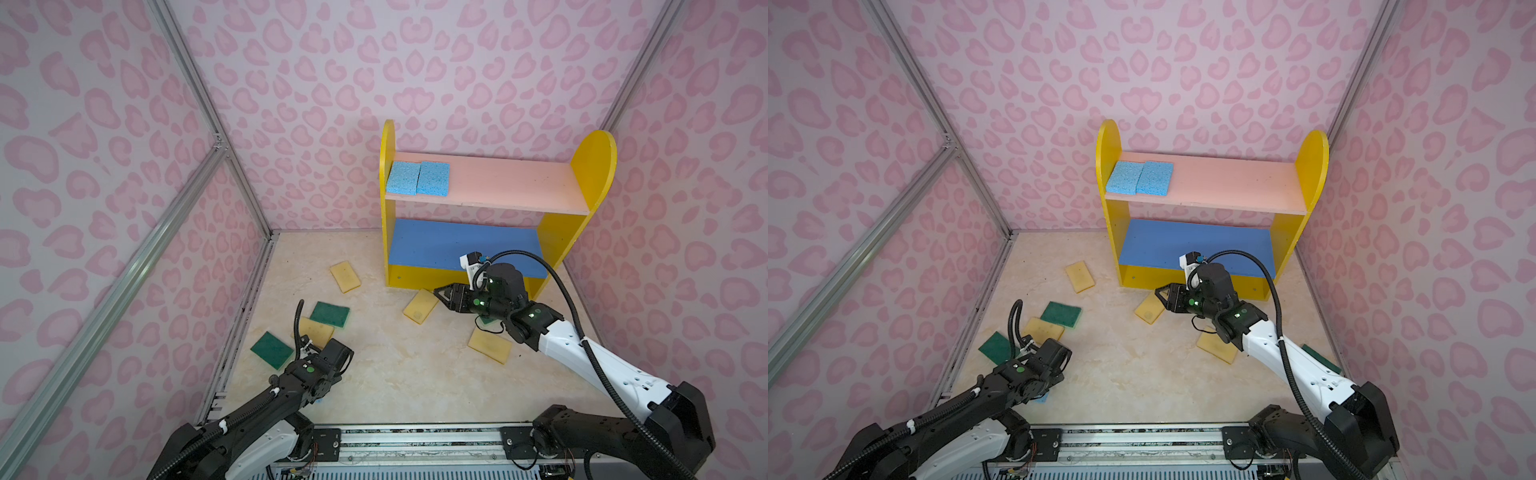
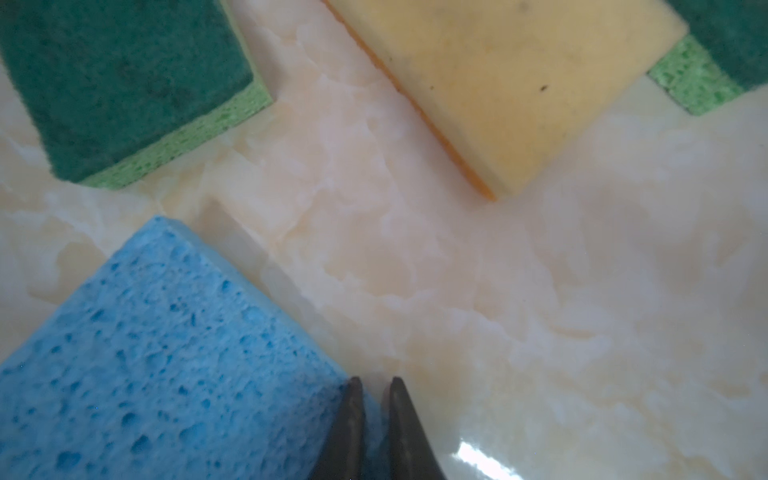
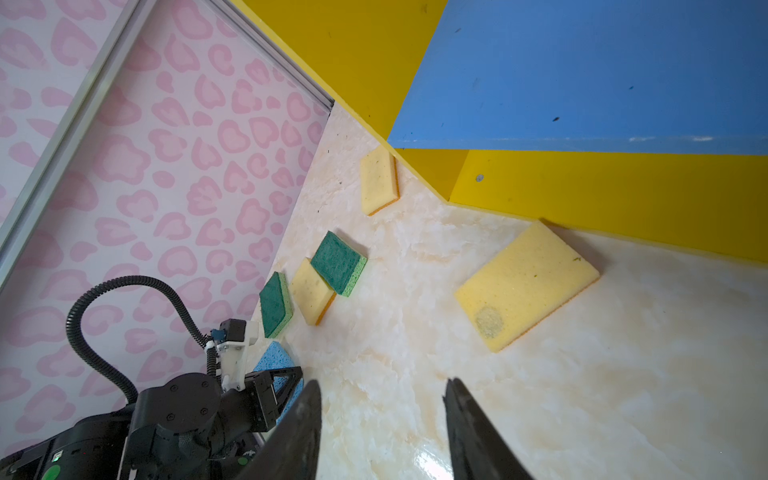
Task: Place and organize the cleaning sponges onto the shelf
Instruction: 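Move the left gripper over the third blue sponge on the table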
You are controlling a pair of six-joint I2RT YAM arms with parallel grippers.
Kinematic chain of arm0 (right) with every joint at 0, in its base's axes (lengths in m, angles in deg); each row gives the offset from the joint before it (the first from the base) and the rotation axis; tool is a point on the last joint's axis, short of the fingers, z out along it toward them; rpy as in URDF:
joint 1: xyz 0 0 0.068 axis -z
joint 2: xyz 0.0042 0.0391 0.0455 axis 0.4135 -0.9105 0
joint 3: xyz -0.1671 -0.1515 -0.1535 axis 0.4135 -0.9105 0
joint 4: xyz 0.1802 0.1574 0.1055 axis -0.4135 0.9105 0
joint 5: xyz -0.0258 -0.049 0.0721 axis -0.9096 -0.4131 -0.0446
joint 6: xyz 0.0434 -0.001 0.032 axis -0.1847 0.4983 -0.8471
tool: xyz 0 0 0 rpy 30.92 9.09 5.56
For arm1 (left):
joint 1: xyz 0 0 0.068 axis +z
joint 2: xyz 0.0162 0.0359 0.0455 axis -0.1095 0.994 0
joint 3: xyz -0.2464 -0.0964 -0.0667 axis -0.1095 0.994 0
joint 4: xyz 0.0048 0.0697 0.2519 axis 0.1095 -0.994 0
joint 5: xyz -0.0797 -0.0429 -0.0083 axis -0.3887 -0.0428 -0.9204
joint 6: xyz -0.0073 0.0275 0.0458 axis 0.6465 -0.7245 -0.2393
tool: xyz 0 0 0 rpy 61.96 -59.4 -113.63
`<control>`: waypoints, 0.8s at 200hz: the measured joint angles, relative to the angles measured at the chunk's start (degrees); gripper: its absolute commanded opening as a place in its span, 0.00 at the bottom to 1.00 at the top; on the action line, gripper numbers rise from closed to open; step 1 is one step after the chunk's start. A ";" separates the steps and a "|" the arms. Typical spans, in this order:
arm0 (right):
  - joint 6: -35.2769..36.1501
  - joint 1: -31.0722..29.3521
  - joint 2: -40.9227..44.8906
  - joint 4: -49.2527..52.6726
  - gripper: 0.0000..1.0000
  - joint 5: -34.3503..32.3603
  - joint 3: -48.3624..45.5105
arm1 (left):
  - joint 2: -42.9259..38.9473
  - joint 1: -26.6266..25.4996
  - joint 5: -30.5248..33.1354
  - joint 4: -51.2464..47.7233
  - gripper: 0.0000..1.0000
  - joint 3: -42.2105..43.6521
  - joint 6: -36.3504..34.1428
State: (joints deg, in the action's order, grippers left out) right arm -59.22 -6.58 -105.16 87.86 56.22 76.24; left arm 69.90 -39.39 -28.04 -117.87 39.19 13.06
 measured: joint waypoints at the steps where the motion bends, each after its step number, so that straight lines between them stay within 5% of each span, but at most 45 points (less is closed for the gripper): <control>1: 0.00 0.00 0.00 0.00 0.49 0.00 0.00 | 0.00 0.00 -0.02 0.02 0.06 0.00 0.00; 45: 0.04 0.00 0.35 0.00 0.49 -0.02 0.00 | 0.35 -1.20 -1.92 1.66 0.04 -0.68 0.02; 160: 0.00 4.83 3.06 0.02 0.47 1.46 -2.69 | 4.20 -18.86 -3.69 -0.33 0.03 -17.68 -4.85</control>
State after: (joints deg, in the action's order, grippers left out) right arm -59.22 -1.75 -102.10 87.89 57.68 73.55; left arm 74.10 -58.25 -31.73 -118.20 21.50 8.21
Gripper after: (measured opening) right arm 0.475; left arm 0.050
